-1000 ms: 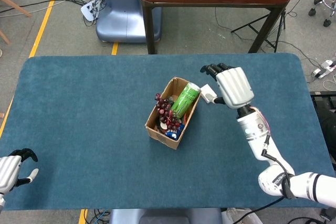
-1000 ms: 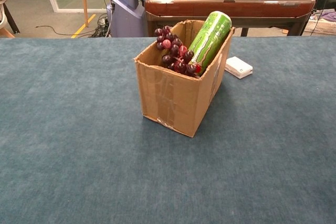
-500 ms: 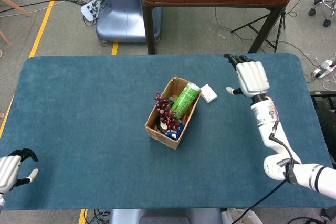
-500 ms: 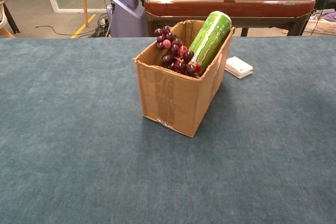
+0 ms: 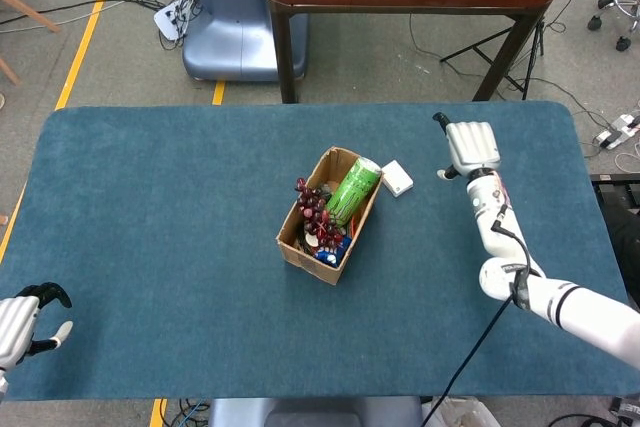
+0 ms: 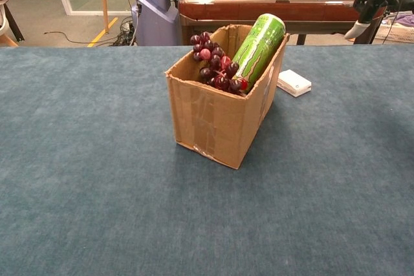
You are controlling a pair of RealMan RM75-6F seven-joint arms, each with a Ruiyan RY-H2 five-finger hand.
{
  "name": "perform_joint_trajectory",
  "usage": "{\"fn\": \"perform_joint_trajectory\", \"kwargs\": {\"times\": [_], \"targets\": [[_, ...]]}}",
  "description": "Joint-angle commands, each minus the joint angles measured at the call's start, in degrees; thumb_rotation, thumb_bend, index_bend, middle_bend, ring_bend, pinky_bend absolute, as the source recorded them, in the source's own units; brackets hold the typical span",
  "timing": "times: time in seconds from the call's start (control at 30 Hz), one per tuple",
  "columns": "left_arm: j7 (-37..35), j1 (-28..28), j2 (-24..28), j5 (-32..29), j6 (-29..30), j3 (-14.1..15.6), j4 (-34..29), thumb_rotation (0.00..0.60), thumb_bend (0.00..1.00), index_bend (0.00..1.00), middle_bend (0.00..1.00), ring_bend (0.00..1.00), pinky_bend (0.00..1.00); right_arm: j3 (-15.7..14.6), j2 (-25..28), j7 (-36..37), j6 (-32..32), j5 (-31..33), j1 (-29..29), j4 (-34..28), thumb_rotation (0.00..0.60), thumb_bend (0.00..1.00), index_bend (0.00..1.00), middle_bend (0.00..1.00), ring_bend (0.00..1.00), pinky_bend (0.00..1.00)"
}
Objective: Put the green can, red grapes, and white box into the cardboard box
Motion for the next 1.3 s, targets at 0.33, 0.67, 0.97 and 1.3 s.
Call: {"fn": "perform_joint_trajectory", "kwargs": {"times": [0.33,0.67,0.97,1.3], "targets": [[-0.14,0.08,0.14,0.34,0.29,0.04,-0.03,0.6,0.28,0.47,0.36,0.31,0.53,-2.97,-7.4,-1.57,-9.22,2.73,5.55,12.86,0.6,0.0,0.18,1.0,1.0,0.98],[-0.73,0.18,0.44,0.67,0.38,0.18,-0.06,0.6,0.28,0.47,0.36,0.31,0.53,-4.27,-13.44,-0.69,-14.89,3.42,8.47,22.74,0.6,0.0,0.18,1.0,1.0,0.98],[-1.41,0.37,0.74,0.86,0.55,0.3,0.05,0.6,0.28,0.47,0.36,0.31,0.53,-5.62,-19.01,0.2,-21.02,2.85,10.89,31.94,0.6,0.0,0.18,1.0,1.0,0.98],[-2.11,0.2,0.8,0.31,-0.05,0.16,0.5,0.6,0.28,0.47,0.36,0.31,0.53,-6.21,-23.47,3.24,-27.27,0.51,12.87,40.22,0.6,0.0,0.18,1.0,1.0,0.98]]}}
